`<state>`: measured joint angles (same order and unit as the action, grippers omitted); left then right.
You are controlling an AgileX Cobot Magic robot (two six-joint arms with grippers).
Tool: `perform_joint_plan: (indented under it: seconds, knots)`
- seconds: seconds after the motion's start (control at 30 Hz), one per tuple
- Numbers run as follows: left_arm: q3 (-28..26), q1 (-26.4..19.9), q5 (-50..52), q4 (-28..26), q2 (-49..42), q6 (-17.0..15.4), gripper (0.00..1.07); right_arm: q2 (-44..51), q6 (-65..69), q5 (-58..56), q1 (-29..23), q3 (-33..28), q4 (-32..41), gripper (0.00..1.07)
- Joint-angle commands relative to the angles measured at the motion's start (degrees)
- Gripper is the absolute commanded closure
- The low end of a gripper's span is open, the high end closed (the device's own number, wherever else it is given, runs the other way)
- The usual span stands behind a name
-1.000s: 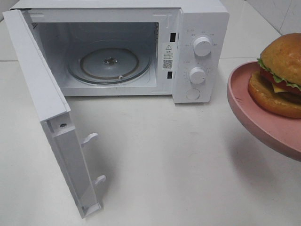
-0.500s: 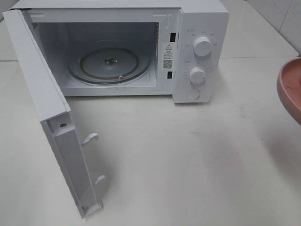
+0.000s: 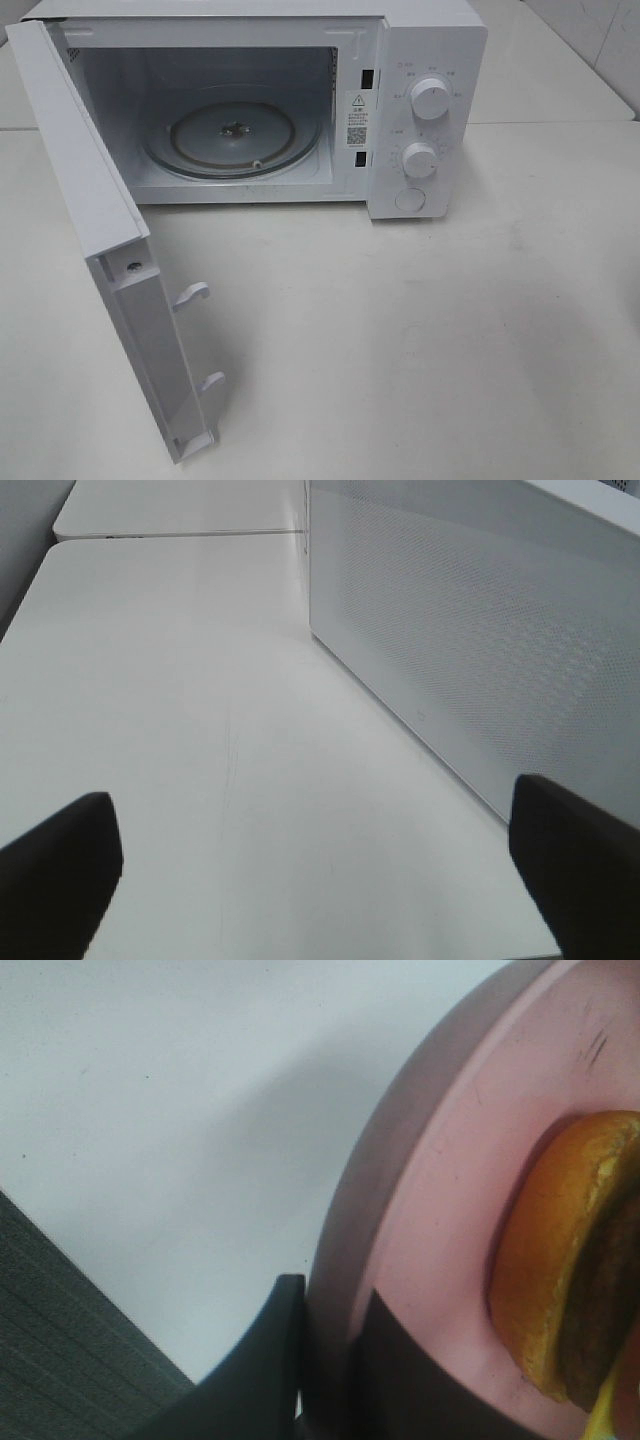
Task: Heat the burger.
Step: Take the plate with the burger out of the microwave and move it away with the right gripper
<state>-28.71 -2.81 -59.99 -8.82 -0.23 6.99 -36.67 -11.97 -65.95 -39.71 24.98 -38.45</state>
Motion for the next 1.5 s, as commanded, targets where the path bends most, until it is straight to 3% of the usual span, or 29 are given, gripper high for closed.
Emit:
perform_joint_plan:
  seconds: [0.03, 0.43, 0.83, 1.17, 1.5]
  knots:
    - [0.2, -0.2, 0.5, -0.3, -1.3, 0.0, 0.01, -3.7, 9.5, 0.7, 0.2, 0.5, -6.7, 1.04]
    - [0.2, -0.2, 0.5, -0.3, -1.3, 0.0, 0.01, -13.2, 23.5, 0.6, 0.2, 0.5, -9.5, 1.04]
    - [0.2, -0.2, 0.5, -0.3, -1.3, 0.0, 0.01, -26.8, 45.6, -5.7, 0.2, 6.9, -13.5, 1.03]
    - [0.2, -0.2, 0.5, -0.3, -1.3, 0.0, 0.01, -36.7, 52.5, -7.5, 0.4, 11.2, -13.4, 1.01]
    - [0.2, -0.2, 0.5, -0.3, -1.3, 0.0, 0.01, -42.5, 60.3, -6.0, 0.4, 11.3, -12.7, 1.01]
